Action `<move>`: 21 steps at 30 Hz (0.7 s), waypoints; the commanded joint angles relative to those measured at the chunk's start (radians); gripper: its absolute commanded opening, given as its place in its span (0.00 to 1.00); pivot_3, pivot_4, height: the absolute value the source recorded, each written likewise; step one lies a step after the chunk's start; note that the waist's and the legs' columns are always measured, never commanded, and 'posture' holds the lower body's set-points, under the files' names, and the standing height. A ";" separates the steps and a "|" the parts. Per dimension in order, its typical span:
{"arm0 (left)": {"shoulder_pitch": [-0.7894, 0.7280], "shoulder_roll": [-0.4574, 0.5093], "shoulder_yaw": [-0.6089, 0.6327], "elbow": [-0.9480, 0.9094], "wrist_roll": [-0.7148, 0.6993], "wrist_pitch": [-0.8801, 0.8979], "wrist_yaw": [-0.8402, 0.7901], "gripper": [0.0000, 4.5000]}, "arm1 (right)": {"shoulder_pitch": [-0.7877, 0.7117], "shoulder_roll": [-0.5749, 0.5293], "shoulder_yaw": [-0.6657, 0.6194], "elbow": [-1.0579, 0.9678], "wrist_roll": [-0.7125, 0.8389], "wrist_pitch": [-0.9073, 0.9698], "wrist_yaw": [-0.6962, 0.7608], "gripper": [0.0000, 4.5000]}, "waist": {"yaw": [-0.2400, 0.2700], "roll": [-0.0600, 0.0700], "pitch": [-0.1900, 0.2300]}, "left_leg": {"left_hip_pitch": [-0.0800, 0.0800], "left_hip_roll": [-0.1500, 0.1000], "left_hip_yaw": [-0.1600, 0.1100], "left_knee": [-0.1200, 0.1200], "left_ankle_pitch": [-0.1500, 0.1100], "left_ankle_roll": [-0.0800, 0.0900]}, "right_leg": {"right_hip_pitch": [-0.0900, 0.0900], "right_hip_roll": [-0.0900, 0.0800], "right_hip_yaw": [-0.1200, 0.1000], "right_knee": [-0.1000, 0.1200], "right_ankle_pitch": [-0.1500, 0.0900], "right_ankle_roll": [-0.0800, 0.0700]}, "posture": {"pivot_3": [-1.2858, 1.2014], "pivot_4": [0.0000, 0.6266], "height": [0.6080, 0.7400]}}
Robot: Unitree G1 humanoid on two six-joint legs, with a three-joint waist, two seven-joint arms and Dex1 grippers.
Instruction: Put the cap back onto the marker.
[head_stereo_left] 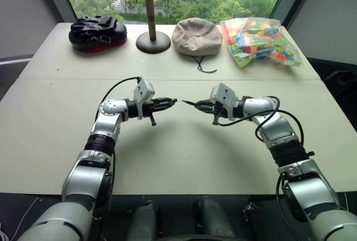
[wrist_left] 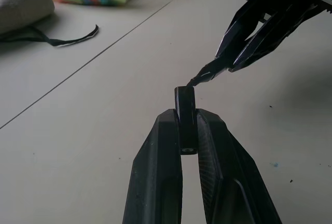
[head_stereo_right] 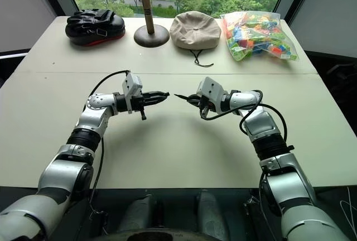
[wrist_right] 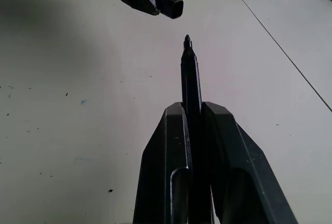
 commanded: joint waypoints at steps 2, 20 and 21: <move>-0.023 -0.005 -0.017 -0.014 0.003 -0.020 -0.006 0.01 | -0.030 0.003 -0.008 -0.051 0.005 -0.006 0.004 0.00 | 0.000 0.000 0.000 | 0.000 0.000 0.000 0.000 0.000 0.000 | 0.000 0.000 0.000 0.000 0.000 0.000 | 0.52 0.24 1.00; -0.055 0.008 -0.021 0.018 -0.004 -0.036 -0.005 0.01 | -0.007 0.004 -0.001 -0.070 0.004 0.002 0.004 0.00 | 0.000 0.000 0.000 | 0.000 0.000 0.000 0.000 0.000 0.000 | 0.000 0.000 0.000 0.000 0.000 0.000 | 0.52 0.24 1.00; -0.052 0.010 -0.021 0.012 -0.005 -0.035 -0.007 0.01 | -0.006 0.003 -0.002 -0.071 0.004 0.002 0.004 0.00 | 0.000 0.000 0.000 | 0.000 0.000 0.000 0.000 0.000 0.000 | 0.000 0.000 0.000 0.000 0.000 0.000 | 0.52 0.24 1.00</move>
